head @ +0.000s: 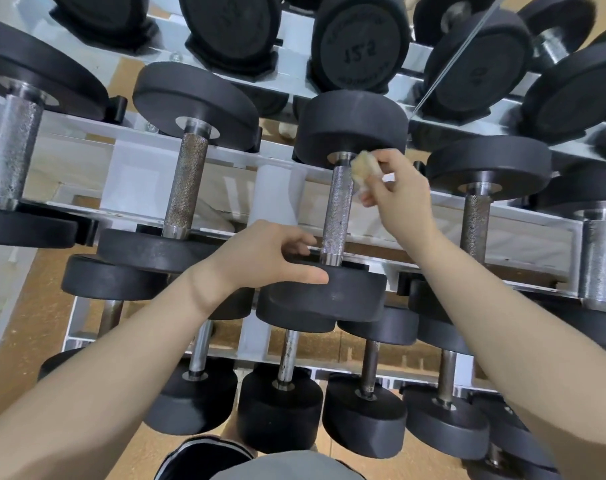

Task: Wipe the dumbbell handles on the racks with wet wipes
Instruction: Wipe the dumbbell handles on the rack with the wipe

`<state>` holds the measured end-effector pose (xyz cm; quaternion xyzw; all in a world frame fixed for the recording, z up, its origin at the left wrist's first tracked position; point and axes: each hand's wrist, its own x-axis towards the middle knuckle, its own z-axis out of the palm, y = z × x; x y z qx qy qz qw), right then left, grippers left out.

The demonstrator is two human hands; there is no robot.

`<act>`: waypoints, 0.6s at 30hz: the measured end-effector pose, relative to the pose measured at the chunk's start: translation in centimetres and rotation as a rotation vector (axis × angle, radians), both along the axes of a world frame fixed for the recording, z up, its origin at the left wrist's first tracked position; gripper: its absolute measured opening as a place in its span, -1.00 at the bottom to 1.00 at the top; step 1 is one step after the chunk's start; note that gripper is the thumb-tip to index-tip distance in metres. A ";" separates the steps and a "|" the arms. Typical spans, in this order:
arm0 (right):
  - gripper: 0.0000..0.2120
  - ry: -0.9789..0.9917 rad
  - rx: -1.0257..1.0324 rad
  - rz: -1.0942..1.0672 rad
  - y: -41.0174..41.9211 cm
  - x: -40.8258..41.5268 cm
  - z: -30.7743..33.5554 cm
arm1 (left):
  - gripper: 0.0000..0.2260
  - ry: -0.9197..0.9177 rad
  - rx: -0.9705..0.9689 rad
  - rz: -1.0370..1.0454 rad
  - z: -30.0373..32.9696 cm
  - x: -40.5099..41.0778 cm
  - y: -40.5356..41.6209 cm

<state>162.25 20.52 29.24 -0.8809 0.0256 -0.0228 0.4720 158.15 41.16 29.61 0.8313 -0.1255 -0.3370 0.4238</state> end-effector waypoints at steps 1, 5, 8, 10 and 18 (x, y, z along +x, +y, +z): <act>-0.78 0.006 -0.022 -0.013 0.5 0.3 -0.7 | -0.58 0.003 -0.015 -0.006 0.1 0.0 -0.3; -0.89 -0.076 -0.333 0.097 0.0 -0.2 -2.2 | -0.58 -0.033 -0.029 -0.032 0.0 0.2 -0.8; -0.99 -0.033 -0.426 0.350 -1.5 -2.4 -2.3 | -0.58 -0.038 -0.031 -0.039 -0.3 0.3 -0.8; -0.95 0.123 -0.401 0.431 -2.0 -3.9 -2.4 | -0.66 -0.030 -0.043 -0.032 -0.2 0.4 -0.9; -0.77 0.736 0.872 -0.436 0.5 1.6 -3.0 | -0.71 -0.032 -0.071 -0.009 -0.8 0.4 -0.8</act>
